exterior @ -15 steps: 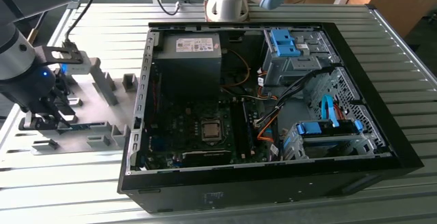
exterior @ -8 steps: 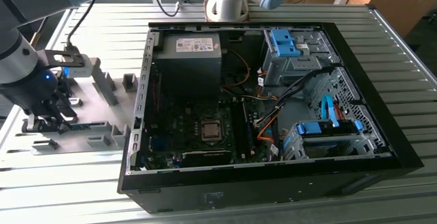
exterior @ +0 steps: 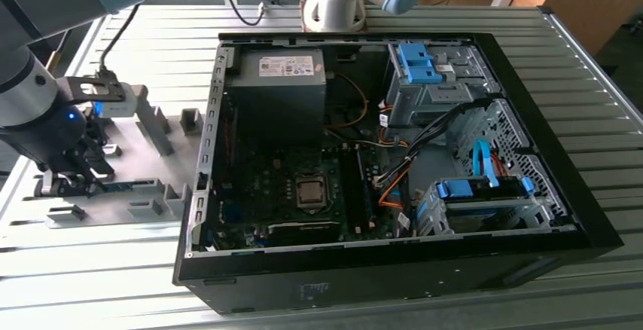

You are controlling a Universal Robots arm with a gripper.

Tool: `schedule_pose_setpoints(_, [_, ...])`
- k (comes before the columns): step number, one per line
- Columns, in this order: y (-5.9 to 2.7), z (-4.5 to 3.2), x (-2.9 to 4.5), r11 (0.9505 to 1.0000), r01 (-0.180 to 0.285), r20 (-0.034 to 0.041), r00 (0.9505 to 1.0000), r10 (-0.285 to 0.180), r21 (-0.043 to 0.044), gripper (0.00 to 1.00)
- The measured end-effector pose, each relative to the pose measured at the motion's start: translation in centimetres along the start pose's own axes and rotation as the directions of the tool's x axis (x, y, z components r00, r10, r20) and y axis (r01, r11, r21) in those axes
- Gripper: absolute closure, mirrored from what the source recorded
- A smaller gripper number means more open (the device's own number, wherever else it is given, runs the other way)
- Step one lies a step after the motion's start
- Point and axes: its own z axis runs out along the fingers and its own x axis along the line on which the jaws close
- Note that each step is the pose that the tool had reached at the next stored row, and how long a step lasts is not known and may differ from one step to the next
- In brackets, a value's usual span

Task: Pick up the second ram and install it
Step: 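Pick up the second ram and move it above second insertion slot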

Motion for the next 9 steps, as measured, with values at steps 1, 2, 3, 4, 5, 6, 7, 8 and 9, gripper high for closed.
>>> schedule_pose_setpoints(1, [0.02, 0.06, 0.00, 1.0000, 0.000, 0.0002, 1.0000, 0.000, 0.0009, 0.62])
schedule_pose_setpoints(2, [0.07, 0.13, 0.00, 1.0000, 0.000, 0.0001, 1.0000, 0.000, 0.0020, 0.62])
schedule_pose_setpoints(3, [0.14, 0.19, 0.01, 1.0000, 0.000, 0.0001, 1.0000, 0.000, 0.0038, 0.62])
schedule_pose_setpoints(4, [0.19, 0.28, 0.02, 1.0000, 0.000, 0.0002, 1.0000, 0.000, 0.0059, 0.62])
schedule_pose_setpoints(5, [0.24, 0.39, 0.03, 1.0000, 0.000, 0.0003, 1.0000, 0.000, 0.0078, 0.62])
schedule_pose_setpoints(6, [0.28, 0.51, 0.03, 1.0000, 0.000, 0.0005, 1.0000, 0.000, 0.0092, 0.62])
schedule_pose_setpoints(7, [0.30, 0.63, 0.05, 0.9999, 0.001, 0.0004, 1.0000, -0.001, 0.0100, 0.62])
schedule_pose_setpoints(8, [0.34, 0.76, 0.05, 0.9999, 0.001, 0.0005, 1.0000, -0.001, 0.0110, 0.62])
schedule_pose_setpoints(9, [0.39, 0.87, 0.06, 0.9999, 0.001, 0.0005, 1.0000, -0.001, 0.0115, 0.62])
